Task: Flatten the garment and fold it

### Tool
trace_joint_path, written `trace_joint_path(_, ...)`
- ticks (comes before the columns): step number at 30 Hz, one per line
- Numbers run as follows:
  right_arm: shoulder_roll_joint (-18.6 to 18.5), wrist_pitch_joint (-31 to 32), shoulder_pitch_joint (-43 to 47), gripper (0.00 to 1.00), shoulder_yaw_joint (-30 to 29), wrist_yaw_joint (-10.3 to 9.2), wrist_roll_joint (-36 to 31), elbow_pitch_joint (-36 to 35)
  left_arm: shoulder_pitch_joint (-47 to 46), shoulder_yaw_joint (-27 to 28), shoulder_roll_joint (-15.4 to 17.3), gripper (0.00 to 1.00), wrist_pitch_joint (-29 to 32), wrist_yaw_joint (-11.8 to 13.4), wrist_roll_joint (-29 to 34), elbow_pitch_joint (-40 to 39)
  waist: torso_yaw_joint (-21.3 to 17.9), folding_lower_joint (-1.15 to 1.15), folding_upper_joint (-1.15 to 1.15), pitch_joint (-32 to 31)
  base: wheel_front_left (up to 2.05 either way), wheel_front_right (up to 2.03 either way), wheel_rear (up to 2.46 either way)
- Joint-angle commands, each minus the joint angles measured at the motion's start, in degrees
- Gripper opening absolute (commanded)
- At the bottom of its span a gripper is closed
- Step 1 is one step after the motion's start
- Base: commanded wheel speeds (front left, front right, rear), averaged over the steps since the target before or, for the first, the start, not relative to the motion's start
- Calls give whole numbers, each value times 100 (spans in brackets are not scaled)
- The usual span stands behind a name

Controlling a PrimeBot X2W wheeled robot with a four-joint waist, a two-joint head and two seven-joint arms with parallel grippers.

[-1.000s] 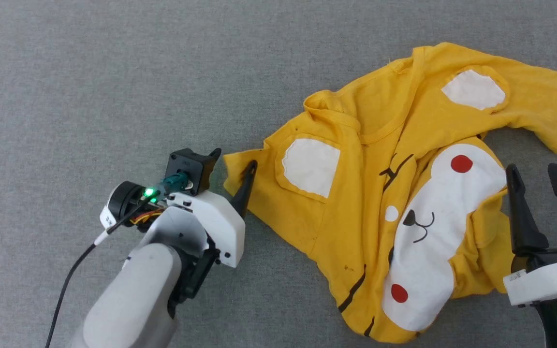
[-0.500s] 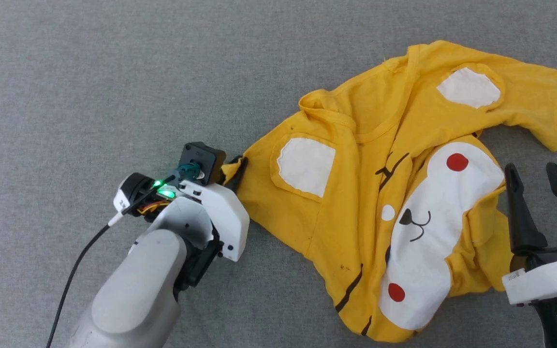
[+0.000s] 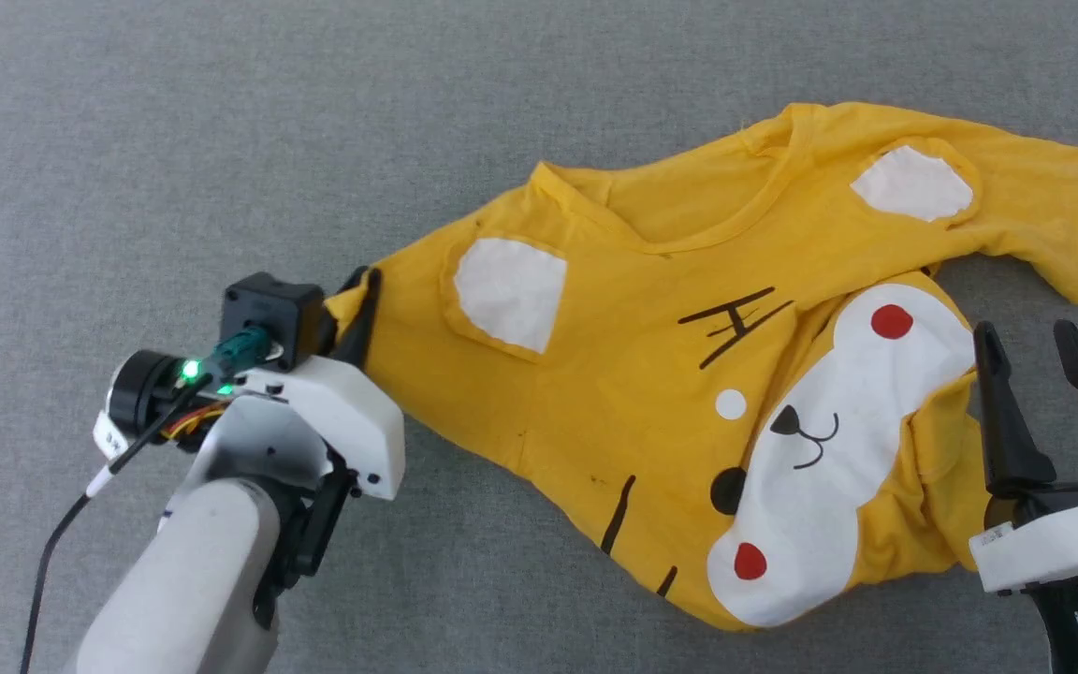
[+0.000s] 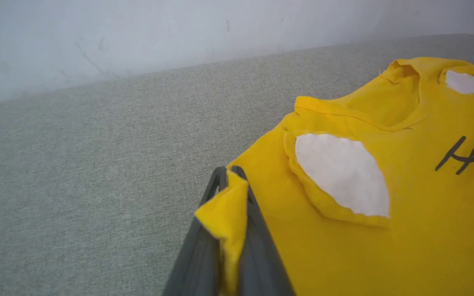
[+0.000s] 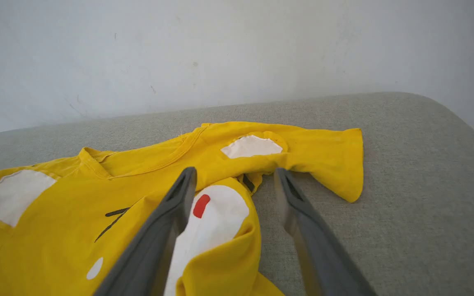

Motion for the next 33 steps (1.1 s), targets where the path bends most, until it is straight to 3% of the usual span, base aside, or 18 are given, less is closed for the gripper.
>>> trace_joint_path(1, 11, -6, 14, 100, 16, -5, 18, -15, 104, 54, -3, 0, -18, 106, 41, -20, 23, 0, 0, -11, 0, 0, 0)
trace_joint_path(2, 11, -1, 15, 100, 33, -5, 18, -15, 147, 98, -33, 6, -43, 213, 53, 5, 29, 0, 0, -11, 0, 0, 0)
trace_joint_path(3, 11, -2, 10, 100, 42, -5, 17, -7, 186, 146, -93, 30, -81, 308, 32, 81, 38, 0, 0, -9, 0, 0, 0)
trace_joint_path(4, 11, -3, 2, 100, 49, -5, 15, 4, 208, 179, -119, 82, -130, 400, 62, 215, 45, 0, 0, -10, 0, 0, 0)
trace_joint_path(5, 11, 1, -6, 100, 65, -5, 10, 15, 215, 179, -114, 100, -168, 467, 132, 389, 45, 0, 0, -13, 0, 0, 0)
trace_joint_path(12, 11, 47, -14, 100, 106, -5, -20, 18, 179, 326, -370, 100, -681, 795, 171, 1100, 6, 0, 0, -46, 0, 0, 0)
trace_joint_path(18, 11, 67, 57, 100, 73, -5, -17, 22, 72, 114, -237, 100, -906, 934, 657, 538, 25, 0, 0, -120, 0, 0, 0)
trace_joint_path(21, 11, 81, 62, 100, 85, -5, -6, 9, 29, -225, -291, 100, -764, 810, 807, 45, 36, 0, 0, -129, 0, 0, 0)
trace_joint_path(26, 11, 88, 33, 100, 106, -5, 7, -16, -2, -1003, -596, 100, -233, 334, 716, -291, 19, 0, 0, -70, 0, 0, 0)
trace_joint_path(33, 11, 72, -4, 100, 97, -5, 34, 14, -290, -1522, -808, 100, 293, -53, 687, 696, -52, 0, 0, 14, 0, 0, 0)
